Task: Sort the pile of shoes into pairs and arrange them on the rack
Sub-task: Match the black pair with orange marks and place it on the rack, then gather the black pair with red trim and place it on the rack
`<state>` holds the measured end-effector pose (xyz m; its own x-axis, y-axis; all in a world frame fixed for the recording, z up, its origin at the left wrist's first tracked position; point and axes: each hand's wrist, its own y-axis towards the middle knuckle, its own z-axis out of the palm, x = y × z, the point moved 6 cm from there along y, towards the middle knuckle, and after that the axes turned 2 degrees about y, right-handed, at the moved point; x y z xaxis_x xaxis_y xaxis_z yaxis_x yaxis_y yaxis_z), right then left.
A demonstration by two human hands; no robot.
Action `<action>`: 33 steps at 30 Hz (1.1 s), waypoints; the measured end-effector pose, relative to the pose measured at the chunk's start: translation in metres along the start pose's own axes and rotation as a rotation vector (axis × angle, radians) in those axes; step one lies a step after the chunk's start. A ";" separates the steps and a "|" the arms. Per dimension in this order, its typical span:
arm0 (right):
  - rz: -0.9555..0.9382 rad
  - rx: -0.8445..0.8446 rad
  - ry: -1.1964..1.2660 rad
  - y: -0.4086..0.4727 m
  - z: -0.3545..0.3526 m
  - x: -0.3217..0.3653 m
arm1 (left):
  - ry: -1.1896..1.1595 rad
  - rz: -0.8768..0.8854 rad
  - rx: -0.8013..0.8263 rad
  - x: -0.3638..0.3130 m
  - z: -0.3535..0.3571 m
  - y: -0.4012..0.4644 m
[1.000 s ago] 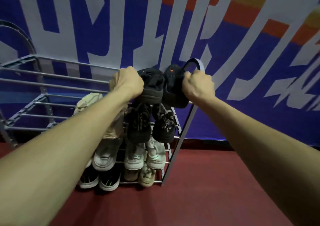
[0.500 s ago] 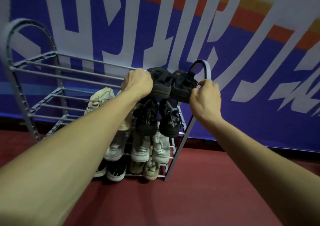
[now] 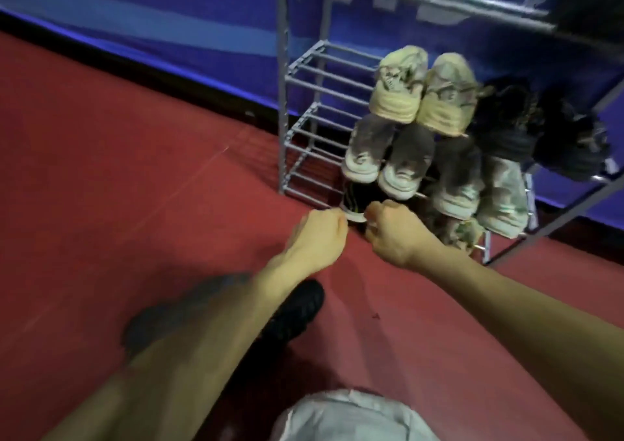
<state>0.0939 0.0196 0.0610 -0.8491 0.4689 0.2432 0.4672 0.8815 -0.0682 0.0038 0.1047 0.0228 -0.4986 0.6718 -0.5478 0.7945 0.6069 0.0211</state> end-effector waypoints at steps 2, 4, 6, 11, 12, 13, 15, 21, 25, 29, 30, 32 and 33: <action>-0.018 0.144 -0.017 0.004 0.050 0.018 | 0.049 -0.091 0.054 0.046 0.016 -0.033; 0.015 0.253 0.006 0.003 0.090 0.029 | 0.080 -0.178 0.096 0.080 0.027 -0.060; 0.023 0.364 -0.003 -0.001 0.122 0.040 | 0.094 -0.261 0.128 0.108 0.035 -0.080; -0.087 0.567 -0.165 -0.022 0.171 0.059 | 0.144 -0.395 0.167 0.163 0.062 -0.113; -0.106 0.590 -0.203 -0.024 0.175 0.061 | 0.165 -0.418 0.209 0.170 0.071 -0.119; -0.121 0.606 -0.232 -0.024 0.176 0.064 | 0.196 -0.430 0.254 0.175 0.079 -0.124; -0.146 0.608 -0.250 -0.022 0.174 0.074 | 0.261 -0.431 0.288 0.178 0.091 -0.129; -0.179 0.560 -0.251 -0.023 0.167 0.075 | 0.293 -0.497 0.303 0.171 0.093 -0.122; -0.158 0.572 -0.297 -0.028 0.167 0.055 | 0.292 -0.512 0.391 0.182 0.100 -0.144; -0.151 0.630 -0.361 -0.035 0.176 0.038 | 0.249 -0.513 0.439 0.194 0.106 -0.163; -0.155 0.644 -0.374 -0.036 0.178 0.037 | 0.225 -0.520 0.440 0.195 0.107 -0.166; -0.162 0.654 -0.382 -0.038 0.180 0.037 | 0.208 -0.543 0.485 0.196 0.109 -0.170; -0.166 0.659 -0.380 -0.039 0.181 0.039 | 0.228 -0.537 0.538 0.196 0.110 -0.173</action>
<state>-0.0016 0.0138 -0.1024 -0.9770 0.2094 -0.0398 0.1845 0.7373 -0.6498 -0.1934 0.0845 -0.1801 -0.8737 0.4510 -0.1823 0.4544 0.6230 -0.6367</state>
